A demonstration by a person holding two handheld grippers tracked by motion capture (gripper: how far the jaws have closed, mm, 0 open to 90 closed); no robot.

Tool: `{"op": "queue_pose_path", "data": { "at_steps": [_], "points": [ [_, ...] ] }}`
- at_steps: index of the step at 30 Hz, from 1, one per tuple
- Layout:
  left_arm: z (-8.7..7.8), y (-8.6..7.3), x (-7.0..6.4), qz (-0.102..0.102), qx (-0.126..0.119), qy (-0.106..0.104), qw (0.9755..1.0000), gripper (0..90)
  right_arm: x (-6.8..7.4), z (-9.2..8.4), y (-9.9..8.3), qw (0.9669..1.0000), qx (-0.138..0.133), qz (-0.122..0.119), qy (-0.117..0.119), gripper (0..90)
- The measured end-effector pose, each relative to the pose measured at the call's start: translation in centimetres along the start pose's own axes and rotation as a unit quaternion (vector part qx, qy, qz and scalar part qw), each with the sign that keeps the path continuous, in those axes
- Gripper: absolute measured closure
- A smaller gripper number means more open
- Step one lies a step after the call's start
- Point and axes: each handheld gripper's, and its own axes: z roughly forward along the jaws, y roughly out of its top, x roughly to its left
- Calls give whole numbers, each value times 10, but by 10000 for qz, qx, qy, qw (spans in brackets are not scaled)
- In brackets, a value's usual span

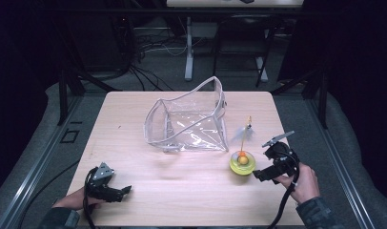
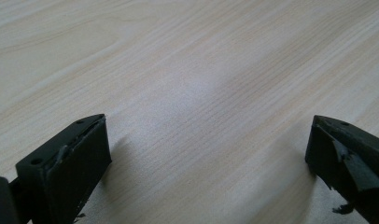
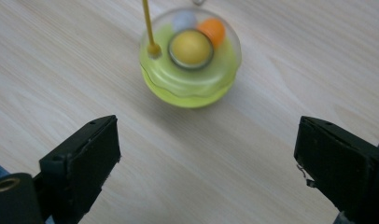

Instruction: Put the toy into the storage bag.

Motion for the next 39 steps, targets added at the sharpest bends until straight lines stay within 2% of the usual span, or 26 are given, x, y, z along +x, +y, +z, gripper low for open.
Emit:
{"op": "queue_pose_path", "data": {
  "at_steps": [3,7,8,9,12,13,14,20,23,27,29,30,36,39],
  "points": [
    [0,0,0,-7,-2,0,10000,0,5,-6,14,9998,-150,-151,26,52],
    [0,0,0,0,0,-1,10000,0,9,-10,24,9994,-291,-185,82,63],
    [0,0,0,-6,-1,0,10000,0,9,-11,28,9991,-317,-234,149,89],
    [0,0,0,-7,0,-7,10000,0,9,-12,33,9989,-342,-262,172,151],
    [0,0,0,0,-1,-1,10000,0,9,-13,39,9988,-366,-254,208,159],
    [0,0,0,-6,-2,-1,10000,0,9,-12,44,9986,-411,-256,224,204],
    [0,0,0,0,-1,0,10000,0,9,-12,44,9986,-411,-256,224,204],
    [0,0,0,-5,-2,0,10000,0,13,-13,60,9977,-406,-466,287,372],
    [0,0,0,-6,-1,0,10000,0,15,-12,68,9977,-345,-542,235,470],
    [0,0,0,-6,-2,0,10000,0,18,-11,77,9974,-264,-629,223,524],
    [0,0,0,-6,-2,-1,10000,0,18,-10,80,9977,-260,-583,244,564],
    [0,0,0,9,1,-1,10000,0,18,-10,82,9977,-237,-612,189,590],
    [0,0,0,-6,-2,0,10000,0,15,-10,86,9979,-190,-607,138,717],
    [0,0,0,-5,-2,-1,10000,0,15,-8,88,9977,-168,-634,156,749]
  ]
}}
